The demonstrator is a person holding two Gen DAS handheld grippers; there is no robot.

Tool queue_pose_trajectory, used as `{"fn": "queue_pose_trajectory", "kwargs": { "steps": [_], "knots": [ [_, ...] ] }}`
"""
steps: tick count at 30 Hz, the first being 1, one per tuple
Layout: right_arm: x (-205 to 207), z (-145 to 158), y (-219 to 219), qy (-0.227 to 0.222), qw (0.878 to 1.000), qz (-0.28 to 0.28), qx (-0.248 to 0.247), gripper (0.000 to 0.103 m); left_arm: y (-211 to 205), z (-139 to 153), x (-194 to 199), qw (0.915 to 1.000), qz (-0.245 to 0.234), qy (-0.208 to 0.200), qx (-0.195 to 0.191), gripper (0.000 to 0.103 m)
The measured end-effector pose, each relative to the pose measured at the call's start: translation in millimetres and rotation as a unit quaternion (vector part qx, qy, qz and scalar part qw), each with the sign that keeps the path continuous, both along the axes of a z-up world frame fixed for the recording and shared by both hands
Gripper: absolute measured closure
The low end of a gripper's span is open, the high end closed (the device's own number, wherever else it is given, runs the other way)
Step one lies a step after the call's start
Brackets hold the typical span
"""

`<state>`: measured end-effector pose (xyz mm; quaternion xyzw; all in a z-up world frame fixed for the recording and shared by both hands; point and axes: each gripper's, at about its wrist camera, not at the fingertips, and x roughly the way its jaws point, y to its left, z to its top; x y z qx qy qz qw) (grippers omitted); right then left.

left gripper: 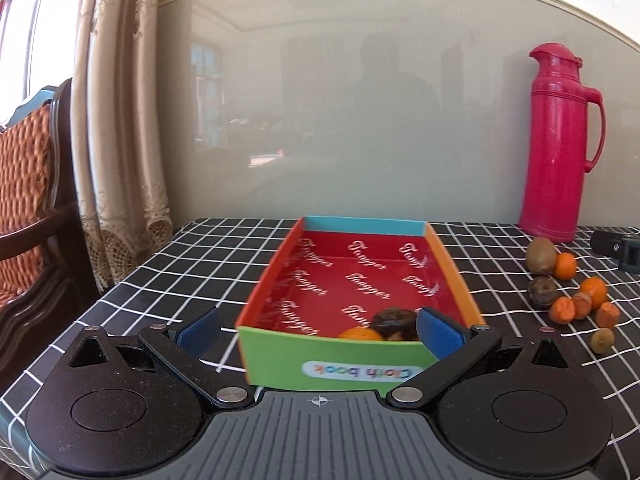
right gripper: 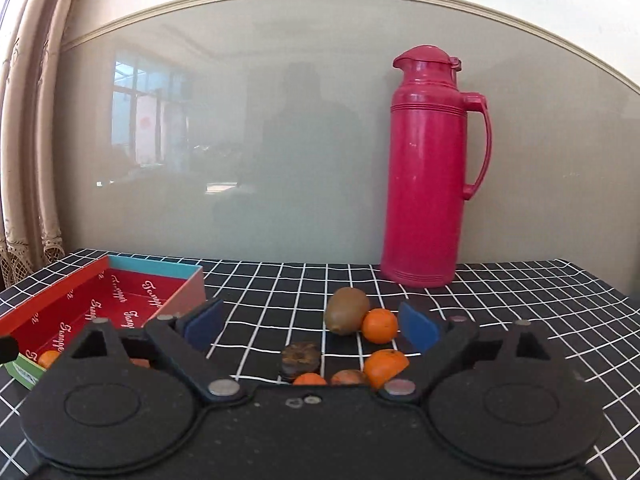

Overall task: Organize fruits
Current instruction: 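Move the left gripper back to the fruits and grasp the small round fruit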

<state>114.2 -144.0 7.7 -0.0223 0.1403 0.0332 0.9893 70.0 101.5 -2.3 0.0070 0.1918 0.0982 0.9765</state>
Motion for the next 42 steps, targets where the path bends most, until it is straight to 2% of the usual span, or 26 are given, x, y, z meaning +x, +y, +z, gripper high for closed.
{"fn": "queue_pose_trajectory", "kwargs": {
  "steps": [5, 14, 28, 33, 34, 35, 36, 40, 41, 42],
  "knots": [
    [-7, -1, -22, -0.001, 1.0, -0.017, -0.017, 0.01, -29, 2, 7, 0.9996, -0.029, -0.007, 0.0, 0.0],
    [-15, -1, -80, 0.003, 0.997, -0.076, -0.001, 0.01, -88, -1, 16, 0.9957, -0.092, -0.007, 0.006, 0.0],
    [-27, -8, -152, 0.018, 0.989, -0.145, 0.019, 0.01, -152, -16, 29, 0.9863, -0.163, 0.028, 0.005, 0.0],
    [-31, -12, -169, 0.024, 0.986, -0.161, 0.021, 0.01, -168, -24, 39, 0.9825, -0.178, 0.051, -0.018, 0.001],
    [-31, -13, -172, 0.025, 0.986, -0.164, 0.021, 0.01, -172, -26, 40, 0.9819, -0.18, 0.056, -0.02, 0.003],
    [-32, -13, -175, 0.026, 0.985, -0.167, 0.021, 0.01, -176, -28, 42, 0.9812, -0.182, 0.061, -0.021, 0.013],
    [-33, -14, -178, 0.026, 0.985, -0.171, 0.021, 0.01, -180, -30, 43, 0.9803, -0.185, 0.067, -0.02, 0.017],
    [-37, -18, -190, 0.031, 0.983, -0.182, 0.023, 0.01, -193, -36, 49, 0.9781, -0.191, 0.081, -0.015, 0.018],
    [-38, -19, -193, 0.032, 0.982, -0.186, 0.022, 0.01, -195, -37, 51, 0.9777, -0.192, 0.084, -0.018, 0.02],
    [-38, -20, -196, 0.035, 0.981, -0.19, 0.022, 0.01, -197, -38, 54, 0.9774, -0.191, 0.089, -0.021, 0.026]
  ]
}}
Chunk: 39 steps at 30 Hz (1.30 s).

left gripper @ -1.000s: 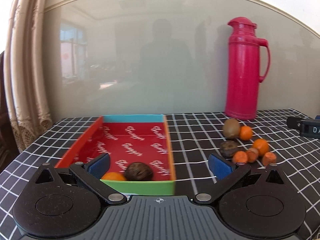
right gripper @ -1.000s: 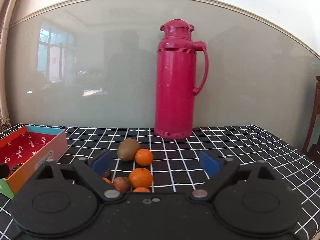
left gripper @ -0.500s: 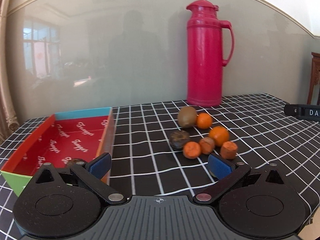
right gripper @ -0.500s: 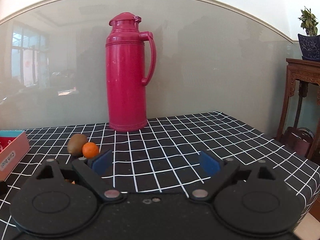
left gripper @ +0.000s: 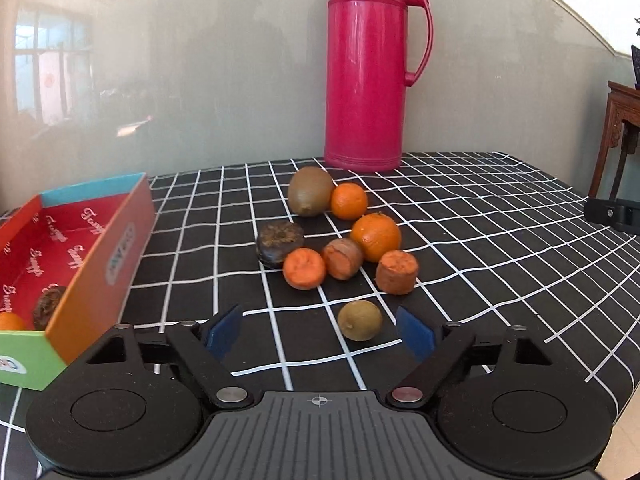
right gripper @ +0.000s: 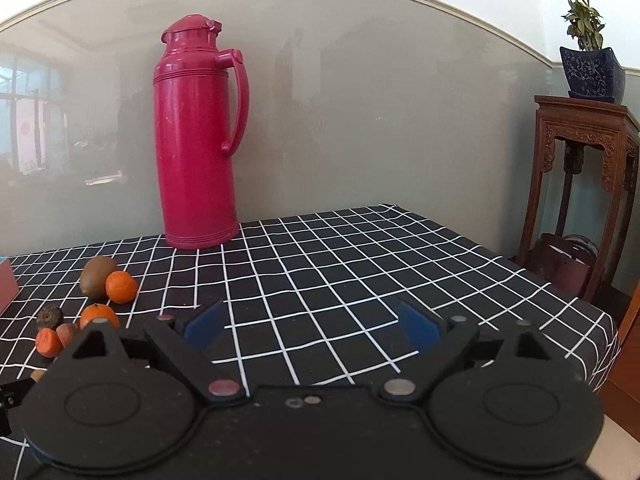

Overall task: Organize fruits
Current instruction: 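Move the left gripper back to the fruits and grasp the small round fruit, then carry the small round fruit into the box and open the left gripper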

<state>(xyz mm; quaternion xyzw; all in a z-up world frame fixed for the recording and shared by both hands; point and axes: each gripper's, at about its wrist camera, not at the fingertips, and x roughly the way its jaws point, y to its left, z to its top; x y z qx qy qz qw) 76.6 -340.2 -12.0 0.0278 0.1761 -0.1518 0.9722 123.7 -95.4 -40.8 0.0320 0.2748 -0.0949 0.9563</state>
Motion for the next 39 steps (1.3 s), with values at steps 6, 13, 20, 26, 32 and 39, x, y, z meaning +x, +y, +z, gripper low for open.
{"fn": "queue_pose_trajectory", "kwargs": {
  "steps": [6, 13, 20, 26, 32, 39],
  "knots": [
    [1, -8, -21, 0.019, 0.999, -0.032, 0.011, 0.01, -11, -9, 14, 0.9994, -0.003, 0.033, -0.01, 0.05],
    [-4, -12, -32, 0.024, 0.999, -0.042, 0.016, 0.01, -24, -10, 16, 0.9996, -0.011, 0.027, 0.003, 0.077],
    [-2, -11, -29, 0.025, 0.999, -0.04, 0.021, 0.01, -17, -5, 9, 0.9999, -0.008, 0.009, 0.007, 0.077],
    [3, -8, -15, 0.024, 0.999, -0.026, 0.017, 0.01, 3, 11, -1, 0.9995, 0.007, -0.031, 0.008, 0.077],
    [8, -5, 4, 0.022, 1.0, -0.01, 0.015, 0.01, 25, 21, -4, 0.9988, 0.026, -0.041, -0.003, 0.077],
    [18, 0, 35, 0.021, 0.999, 0.02, 0.015, 0.01, 58, 36, -14, 0.9955, 0.058, -0.074, -0.014, 0.077]
  ]
}}
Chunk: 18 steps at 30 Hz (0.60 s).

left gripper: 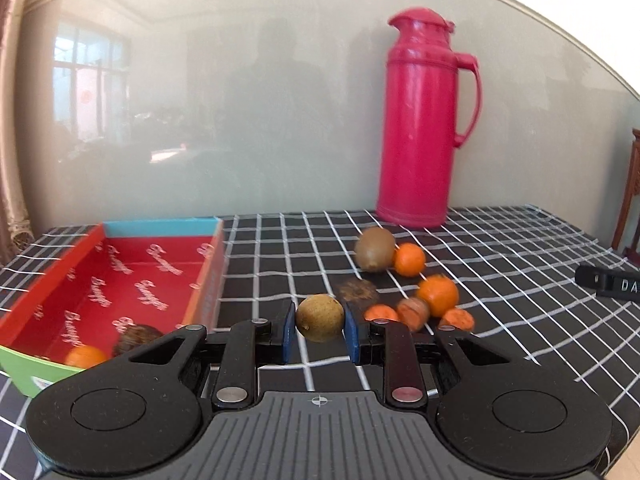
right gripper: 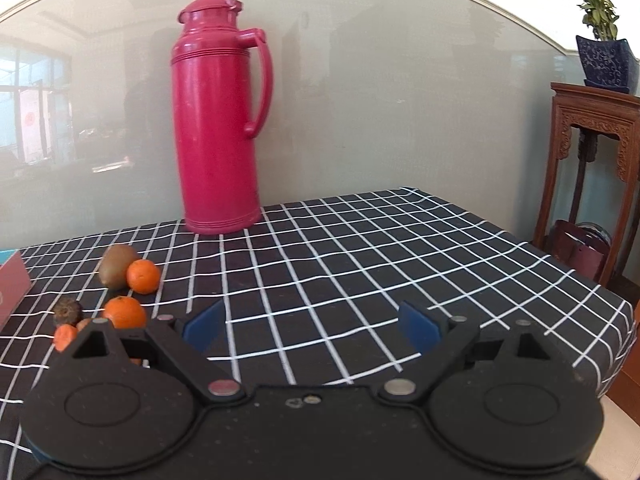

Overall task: Organize fruits
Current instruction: 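Carry the small round fruit into the box and open the left gripper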

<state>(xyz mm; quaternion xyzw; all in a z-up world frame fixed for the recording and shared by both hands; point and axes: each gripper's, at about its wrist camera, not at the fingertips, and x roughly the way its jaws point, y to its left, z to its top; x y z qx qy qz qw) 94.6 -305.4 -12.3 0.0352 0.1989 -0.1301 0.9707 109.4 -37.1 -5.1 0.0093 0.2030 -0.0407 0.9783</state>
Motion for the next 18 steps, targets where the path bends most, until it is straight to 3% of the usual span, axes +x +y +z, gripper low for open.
{"fn": "queue_pose_trajectory", "kwargs": {
  "steps": [18],
  "knots": [
    [23, 4, 81, -0.004, 0.997, 0.075, -0.002, 0.01, 131, 0, 5, 0.9912, 0.132, 0.012, -0.006, 0.077]
  ]
}}
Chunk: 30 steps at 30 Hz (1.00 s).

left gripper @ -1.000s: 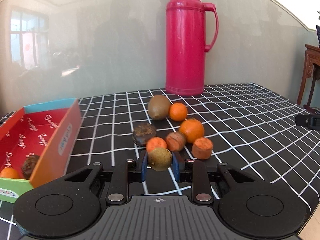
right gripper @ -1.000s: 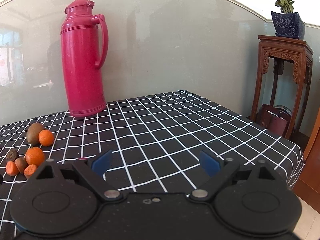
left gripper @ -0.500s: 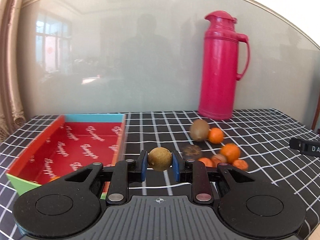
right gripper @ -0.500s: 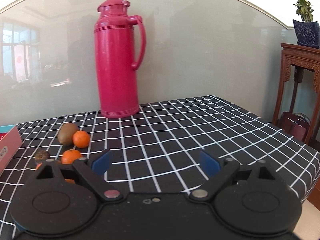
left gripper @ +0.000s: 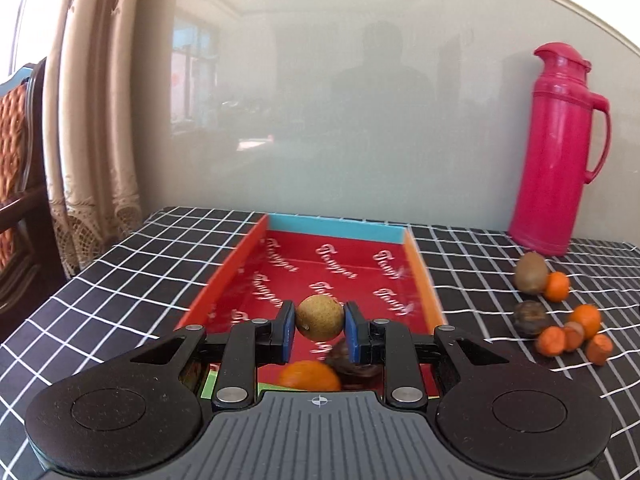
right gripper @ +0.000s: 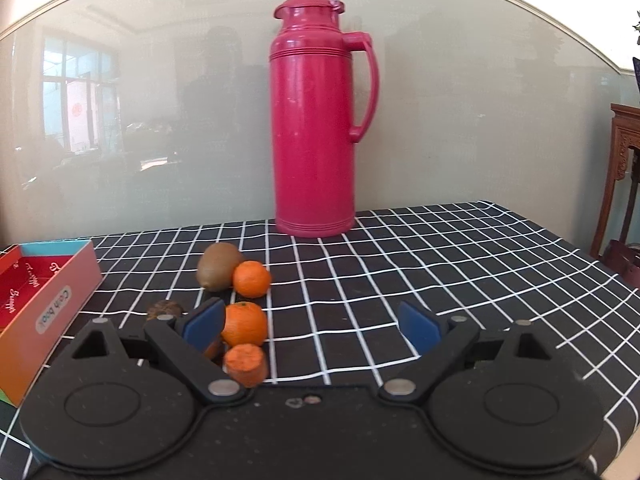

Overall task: Organize fruits
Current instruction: 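Carry the small round fruit into the box and open the left gripper, then grasp the cut orange piece with the right gripper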

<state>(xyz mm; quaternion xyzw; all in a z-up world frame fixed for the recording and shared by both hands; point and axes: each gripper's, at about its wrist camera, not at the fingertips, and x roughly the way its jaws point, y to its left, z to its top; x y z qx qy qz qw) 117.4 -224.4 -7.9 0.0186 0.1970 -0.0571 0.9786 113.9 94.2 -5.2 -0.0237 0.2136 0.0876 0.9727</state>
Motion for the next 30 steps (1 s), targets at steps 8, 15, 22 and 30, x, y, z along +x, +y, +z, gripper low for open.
{"fn": "queue_pose_trajectory", "kwargs": {
  "steps": [8, 15, 22, 30],
  "knots": [
    [7, -1, 30, 0.001, 1.0, 0.029, 0.002, 0.01, 20, -8, 7, 0.9997, 0.017, 0.019, 0.006, 0.077],
    [7, -2, 37, 0.001, 0.999, 0.035, -0.013, 0.01, 22, -7, 4, 0.9997, 0.022, 0.008, 0.005, 0.035],
    [3, -3, 22, 0.0, 0.999, 0.025, -0.023, 0.008, 11, -2, 1, 0.9994, 0.021, -0.017, 0.019, 0.017],
    [-2, -4, 8, 0.003, 0.999, 0.029, -0.029, 0.008, -1, 1, -1, 0.999, 0.018, -0.026, 0.031, 0.008]
  ]
}}
